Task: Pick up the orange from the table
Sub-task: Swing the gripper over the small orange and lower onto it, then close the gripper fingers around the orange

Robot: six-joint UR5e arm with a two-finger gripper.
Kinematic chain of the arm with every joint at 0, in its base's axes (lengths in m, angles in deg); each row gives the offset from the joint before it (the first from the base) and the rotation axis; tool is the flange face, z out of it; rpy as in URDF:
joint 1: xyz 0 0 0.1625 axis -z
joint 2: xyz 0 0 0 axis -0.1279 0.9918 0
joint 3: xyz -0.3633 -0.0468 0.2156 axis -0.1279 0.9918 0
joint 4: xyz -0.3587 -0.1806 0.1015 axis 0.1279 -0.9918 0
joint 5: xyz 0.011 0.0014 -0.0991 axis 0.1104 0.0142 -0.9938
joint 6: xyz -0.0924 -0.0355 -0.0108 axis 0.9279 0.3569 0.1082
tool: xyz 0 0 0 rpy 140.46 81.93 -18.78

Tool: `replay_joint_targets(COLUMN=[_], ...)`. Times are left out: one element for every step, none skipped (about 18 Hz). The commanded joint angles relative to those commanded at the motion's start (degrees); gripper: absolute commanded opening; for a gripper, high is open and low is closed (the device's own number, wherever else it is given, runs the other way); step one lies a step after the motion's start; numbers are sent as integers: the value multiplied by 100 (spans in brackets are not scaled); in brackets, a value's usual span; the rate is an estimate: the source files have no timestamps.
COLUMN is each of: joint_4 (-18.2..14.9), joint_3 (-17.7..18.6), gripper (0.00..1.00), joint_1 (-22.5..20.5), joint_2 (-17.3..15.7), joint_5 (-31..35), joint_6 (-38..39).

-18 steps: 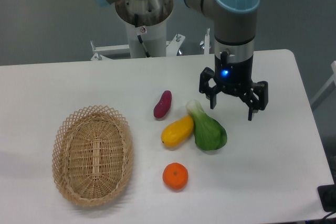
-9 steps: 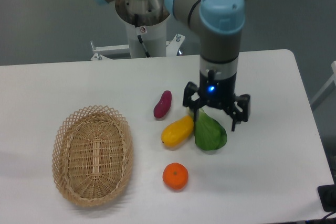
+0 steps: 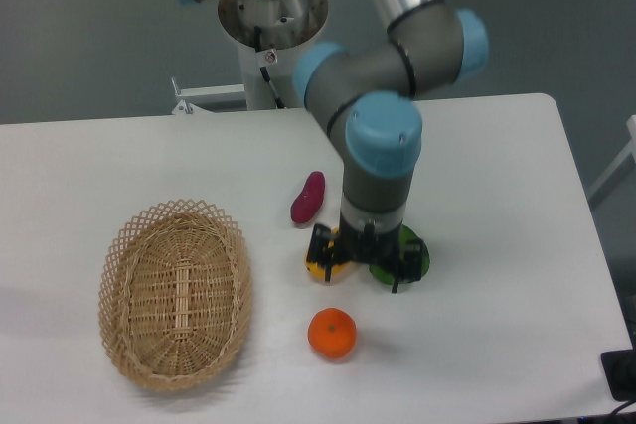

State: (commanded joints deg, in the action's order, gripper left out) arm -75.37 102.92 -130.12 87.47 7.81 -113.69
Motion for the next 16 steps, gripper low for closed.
replay_joint_targets(joint_4=[19,71,185,490,589,616,643,678,678,678,678,678,678,687,678,687], joint_3=[9,61,70,79,79,97,158,219,246,246,246,246,237,229,176,158], gripper=[100,100,100,100,100,100,100,100,100,100,100,100,100,100,100,100], joint_1=[9,44,88,106,114,175,220,229,264,264,290,299,299,299,299,299], joint_2=[18,79,140,228,237,272,325,343,352,361,413,448,483,527,571,606], joint_5=[9,9,9,17,9,26,44,44,44,35,35,44,44,44,44,44], joint_6=[-9,-35,-44,-44,-44,-9,-9,-9,9,9,9,9,-9,-17,-9,-9])
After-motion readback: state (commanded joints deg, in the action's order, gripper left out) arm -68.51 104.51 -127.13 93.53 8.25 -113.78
